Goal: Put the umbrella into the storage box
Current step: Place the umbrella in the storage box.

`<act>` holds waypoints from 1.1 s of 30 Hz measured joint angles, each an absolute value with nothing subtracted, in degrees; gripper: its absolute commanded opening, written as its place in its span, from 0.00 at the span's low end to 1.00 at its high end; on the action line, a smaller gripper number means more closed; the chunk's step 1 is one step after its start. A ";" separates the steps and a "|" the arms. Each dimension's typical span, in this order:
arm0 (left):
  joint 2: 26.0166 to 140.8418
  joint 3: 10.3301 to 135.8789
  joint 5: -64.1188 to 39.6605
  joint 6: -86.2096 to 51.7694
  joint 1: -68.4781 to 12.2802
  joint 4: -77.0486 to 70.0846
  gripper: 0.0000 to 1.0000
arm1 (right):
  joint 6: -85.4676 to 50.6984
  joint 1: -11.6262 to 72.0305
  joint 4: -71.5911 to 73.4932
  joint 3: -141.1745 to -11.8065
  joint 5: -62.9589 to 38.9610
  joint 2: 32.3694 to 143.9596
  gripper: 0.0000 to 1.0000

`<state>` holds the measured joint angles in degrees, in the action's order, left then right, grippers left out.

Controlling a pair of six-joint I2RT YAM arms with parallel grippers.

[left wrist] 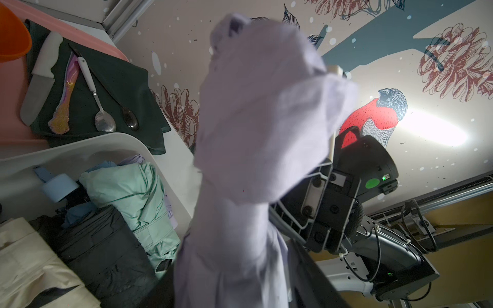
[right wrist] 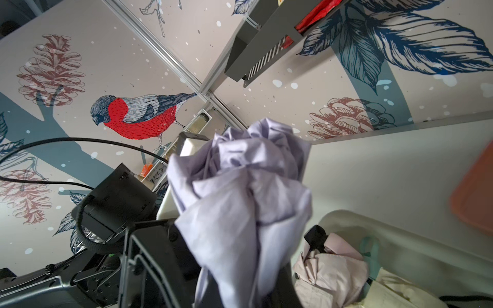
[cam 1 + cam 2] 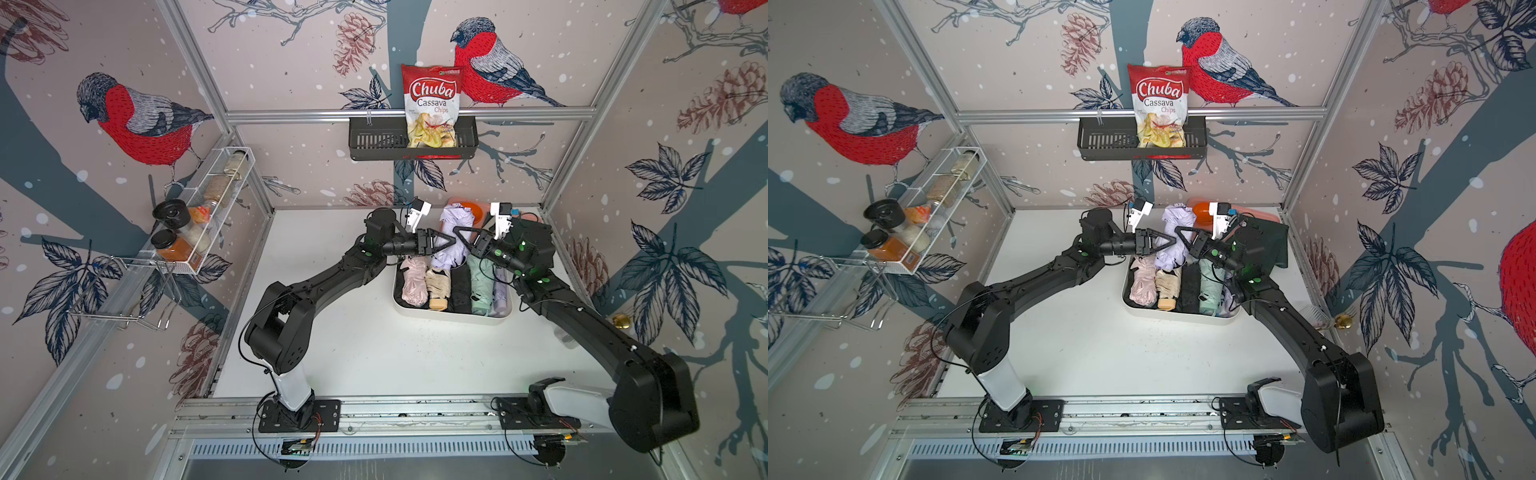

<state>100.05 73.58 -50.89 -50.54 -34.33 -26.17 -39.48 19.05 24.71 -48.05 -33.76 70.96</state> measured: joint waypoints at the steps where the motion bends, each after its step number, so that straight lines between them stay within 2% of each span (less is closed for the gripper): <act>1: 99.79 73.58 -50.72 -50.19 -34.33 -25.76 0.88 | -38.92 18.72 23.51 -48.12 -33.78 70.74 0.12; 3: 98.65 73.47 -49.74 -48.95 -34.09 -24.25 0.92 | -38.00 17.56 20.97 -48.34 -33.63 69.87 0.11; 9: 91.24 69.67 -42.87 -43.11 -31.99 -17.43 0.92 | -34.37 11.40 11.79 -48.38 -31.53 62.78 0.11; 15: 85.38 64.62 -29.91 -37.67 -29.28 -7.60 0.89 | -30.02 6.37 -3.70 -48.31 -26.85 55.42 0.12; 22: 84.58 60.97 -15.99 -33.67 -28.27 1.50 0.88 | -26.89 -2.07 -20.32 -47.07 -19.94 51.96 0.12; 27: 86.98 60.66 -10.00 -32.29 -28.18 4.01 0.85 | -25.39 -6.31 -23.00 -43.53 -20.47 52.23 0.12; 33: 90.41 60.66 -8.80 -31.51 -28.16 4.60 0.83 | -23.64 -7.55 -22.55 -40.80 -22.70 54.48 0.12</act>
